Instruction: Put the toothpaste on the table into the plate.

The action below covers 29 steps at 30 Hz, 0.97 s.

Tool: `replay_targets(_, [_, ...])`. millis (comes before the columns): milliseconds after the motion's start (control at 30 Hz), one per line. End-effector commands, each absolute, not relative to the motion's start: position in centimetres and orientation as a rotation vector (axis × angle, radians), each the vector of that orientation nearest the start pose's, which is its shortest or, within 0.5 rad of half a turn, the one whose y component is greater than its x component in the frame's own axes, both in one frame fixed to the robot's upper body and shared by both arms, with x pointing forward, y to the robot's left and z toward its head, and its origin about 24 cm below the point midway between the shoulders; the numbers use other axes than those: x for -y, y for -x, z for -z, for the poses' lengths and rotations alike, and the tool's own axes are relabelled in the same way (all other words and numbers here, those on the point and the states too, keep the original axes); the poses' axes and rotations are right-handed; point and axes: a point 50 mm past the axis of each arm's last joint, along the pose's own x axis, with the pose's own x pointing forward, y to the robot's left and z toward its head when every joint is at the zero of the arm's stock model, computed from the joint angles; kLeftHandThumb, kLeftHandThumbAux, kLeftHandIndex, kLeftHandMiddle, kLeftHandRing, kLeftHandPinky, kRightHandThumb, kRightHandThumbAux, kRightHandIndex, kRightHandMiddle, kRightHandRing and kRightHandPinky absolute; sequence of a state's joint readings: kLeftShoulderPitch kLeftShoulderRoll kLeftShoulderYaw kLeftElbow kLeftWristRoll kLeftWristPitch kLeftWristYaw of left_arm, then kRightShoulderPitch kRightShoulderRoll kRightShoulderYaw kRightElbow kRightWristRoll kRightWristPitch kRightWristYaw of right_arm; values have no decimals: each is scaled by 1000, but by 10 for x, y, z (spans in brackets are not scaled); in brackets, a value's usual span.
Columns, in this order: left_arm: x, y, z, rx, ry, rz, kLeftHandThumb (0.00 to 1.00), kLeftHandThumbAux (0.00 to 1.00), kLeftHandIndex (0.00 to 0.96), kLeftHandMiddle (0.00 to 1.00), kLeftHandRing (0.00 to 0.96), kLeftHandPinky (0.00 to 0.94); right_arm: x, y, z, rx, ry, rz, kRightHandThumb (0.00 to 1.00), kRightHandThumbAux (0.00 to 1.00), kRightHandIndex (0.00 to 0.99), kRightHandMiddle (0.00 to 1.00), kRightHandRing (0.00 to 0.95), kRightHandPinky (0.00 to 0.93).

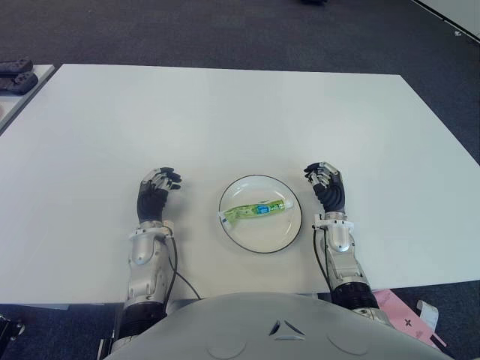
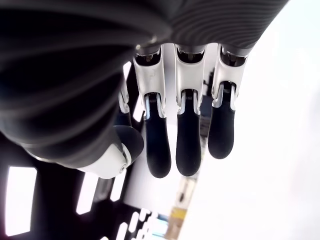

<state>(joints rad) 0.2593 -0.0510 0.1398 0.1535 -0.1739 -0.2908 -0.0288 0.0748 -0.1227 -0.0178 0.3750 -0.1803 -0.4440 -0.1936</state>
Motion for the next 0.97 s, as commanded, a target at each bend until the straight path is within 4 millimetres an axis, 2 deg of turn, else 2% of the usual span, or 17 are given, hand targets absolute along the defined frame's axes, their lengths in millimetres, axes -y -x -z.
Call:
replay_targets(33, [-189, -178, 27, -127, 181, -238, 707, 726, 429, 509, 501, 484, 191, -218, 17, -40, 341, 100, 701, 732, 428, 485, 473, 454])
replay_targets(333, [-189, -178, 27, -133, 175, -229, 706, 726, 429, 510, 505, 480, 194, -216, 20, -79, 387, 39, 699, 735, 426, 464, 453, 442])
replay_targets(967, [-191, -178, 26, -134, 132, -223, 706, 726, 429, 514, 510, 503, 194, -209, 25, -117, 331, 38, 707, 734, 427, 475, 469, 470])
